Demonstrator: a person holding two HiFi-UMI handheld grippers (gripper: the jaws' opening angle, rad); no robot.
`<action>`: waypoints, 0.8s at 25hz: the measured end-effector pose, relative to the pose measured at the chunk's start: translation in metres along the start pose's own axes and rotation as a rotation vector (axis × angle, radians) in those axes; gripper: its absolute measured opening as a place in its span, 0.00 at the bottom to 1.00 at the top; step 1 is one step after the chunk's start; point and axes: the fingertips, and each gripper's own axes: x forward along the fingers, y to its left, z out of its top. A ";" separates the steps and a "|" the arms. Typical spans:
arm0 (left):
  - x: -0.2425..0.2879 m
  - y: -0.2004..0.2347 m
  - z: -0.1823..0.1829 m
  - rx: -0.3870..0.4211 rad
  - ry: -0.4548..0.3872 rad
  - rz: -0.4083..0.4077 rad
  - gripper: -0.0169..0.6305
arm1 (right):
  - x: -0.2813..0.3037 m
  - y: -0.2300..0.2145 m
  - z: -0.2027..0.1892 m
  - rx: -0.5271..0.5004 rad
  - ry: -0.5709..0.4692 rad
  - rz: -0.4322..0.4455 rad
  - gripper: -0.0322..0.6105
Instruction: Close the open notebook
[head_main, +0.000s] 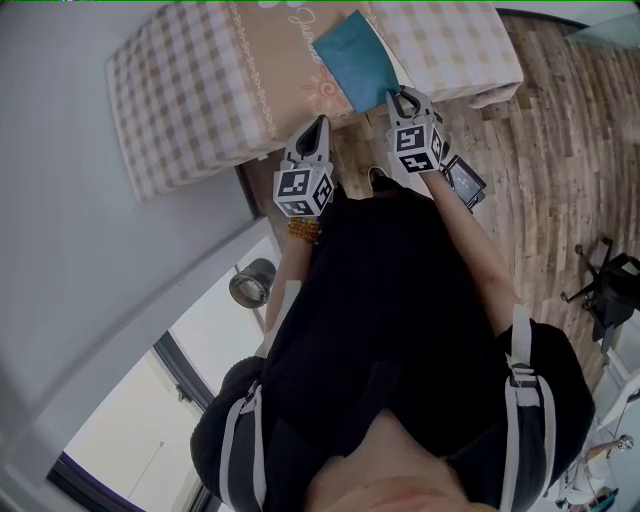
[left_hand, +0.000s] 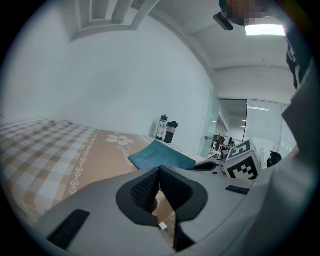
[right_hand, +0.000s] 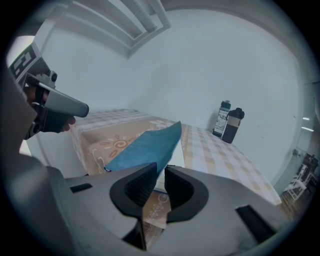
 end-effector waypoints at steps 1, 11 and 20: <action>0.000 0.000 0.000 -0.001 -0.001 0.001 0.05 | 0.001 0.000 -0.002 -0.010 0.010 -0.003 0.14; -0.002 0.001 -0.001 -0.004 0.002 0.006 0.05 | -0.007 -0.012 0.008 -0.031 -0.023 -0.052 0.28; 0.000 0.000 -0.002 -0.004 0.001 0.002 0.05 | -0.022 -0.021 0.032 -0.050 -0.124 -0.103 0.36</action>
